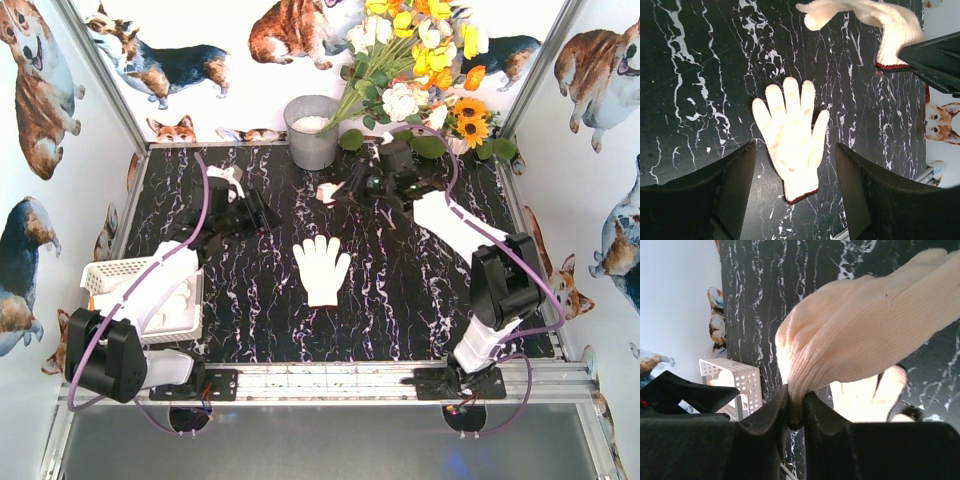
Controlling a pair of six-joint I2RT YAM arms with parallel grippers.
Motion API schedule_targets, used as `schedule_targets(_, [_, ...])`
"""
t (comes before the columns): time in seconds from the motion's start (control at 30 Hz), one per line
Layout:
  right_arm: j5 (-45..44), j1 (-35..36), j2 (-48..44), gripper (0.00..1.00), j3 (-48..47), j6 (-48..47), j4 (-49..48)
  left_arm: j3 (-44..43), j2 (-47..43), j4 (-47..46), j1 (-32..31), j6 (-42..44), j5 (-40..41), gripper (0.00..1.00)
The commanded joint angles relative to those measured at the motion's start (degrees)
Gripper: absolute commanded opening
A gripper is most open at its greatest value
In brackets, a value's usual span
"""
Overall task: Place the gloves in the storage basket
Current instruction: Pair the glove with the glove.
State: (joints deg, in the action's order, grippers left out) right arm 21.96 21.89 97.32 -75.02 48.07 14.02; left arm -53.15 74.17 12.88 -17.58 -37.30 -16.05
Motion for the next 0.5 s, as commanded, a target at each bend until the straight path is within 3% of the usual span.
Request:
schedule_targets(0.0, [-1.39,2.61,1.51,0.0,-3.62,-1.12,-3.81,0.37,-2.34,0.85,2.23,2.03,-1.85,0.59])
schedule_targets(0.23, [1.33,6.3,6.13,0.0,2.5,1.45,-8.06,3.21,-3.26,0.98,2.82,2.12,-2.93,0.6])
schedule_targets(0.47, [1.91,8.2,4.89,0.0,7.59,3.13,-9.01,7.5,-4.69,-1.71,2.82,-0.01,-4.15,0.6])
